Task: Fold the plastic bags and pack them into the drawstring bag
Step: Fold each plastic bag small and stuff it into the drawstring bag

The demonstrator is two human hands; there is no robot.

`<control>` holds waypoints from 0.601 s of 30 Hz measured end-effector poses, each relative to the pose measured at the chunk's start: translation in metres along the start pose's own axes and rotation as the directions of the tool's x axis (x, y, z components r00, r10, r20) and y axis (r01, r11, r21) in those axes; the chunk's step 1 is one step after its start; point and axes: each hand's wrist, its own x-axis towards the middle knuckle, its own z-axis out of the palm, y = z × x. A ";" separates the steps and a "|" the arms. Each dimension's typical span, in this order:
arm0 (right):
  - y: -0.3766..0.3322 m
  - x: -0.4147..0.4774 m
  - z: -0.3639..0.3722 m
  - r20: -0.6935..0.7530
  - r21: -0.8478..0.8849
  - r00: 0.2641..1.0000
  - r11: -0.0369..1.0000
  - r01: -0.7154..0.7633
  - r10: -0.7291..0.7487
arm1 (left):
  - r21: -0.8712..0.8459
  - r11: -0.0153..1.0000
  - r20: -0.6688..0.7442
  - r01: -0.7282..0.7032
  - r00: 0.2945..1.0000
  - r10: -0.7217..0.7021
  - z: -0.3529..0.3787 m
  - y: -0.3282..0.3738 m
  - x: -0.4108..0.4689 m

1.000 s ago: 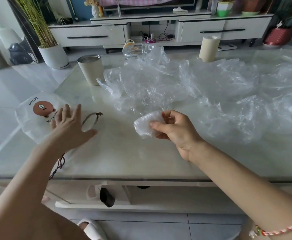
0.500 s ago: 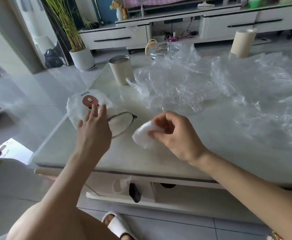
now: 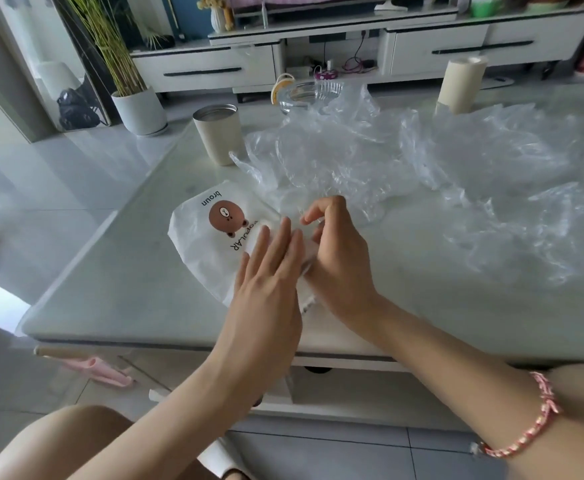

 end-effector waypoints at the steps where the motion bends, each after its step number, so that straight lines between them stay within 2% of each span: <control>1: 0.001 0.001 0.000 0.025 -0.067 0.999 0.997 -0.037 0.039 | 0.039 0.999 0.007 -0.025 1.000 0.025 0.004 0.002 -0.001; 5: 0.009 0.010 -0.001 0.235 -0.301 0.938 0.937 -0.180 0.255 | 0.221 0.971 0.026 -0.090 0.996 0.086 0.019 -0.004 0.004; 10: 0.016 0.013 -0.017 0.425 -0.337 0.893 0.942 0.004 0.148 | 0.371 0.925 0.160 -0.079 0.987 0.021 0.032 -0.019 0.003; 12: 0.018 0.014 -0.032 0.424 -0.332 0.895 0.943 0.009 0.141 | 0.331 0.943 0.212 -0.021 0.976 -0.053 0.030 -0.023 0.005; 15: 0.022 0.014 -0.063 0.406 -0.411 0.886 0.911 -0.040 0.222 | 0.307 0.947 0.296 0.100 0.935 -0.194 0.025 -0.041 0.016; 16: 0.025 0.014 -0.073 0.390 -0.488 0.882 0.871 -0.047 0.266 | 0.327 0.938 0.307 0.117 0.925 -0.223 0.023 -0.049 0.020; 18: 0.030 0.010 -0.099 0.316 -0.712 0.881 0.702 -0.025 0.352 | 0.353 0.923 0.330 0.155 0.902 -0.278 0.017 -0.060 0.030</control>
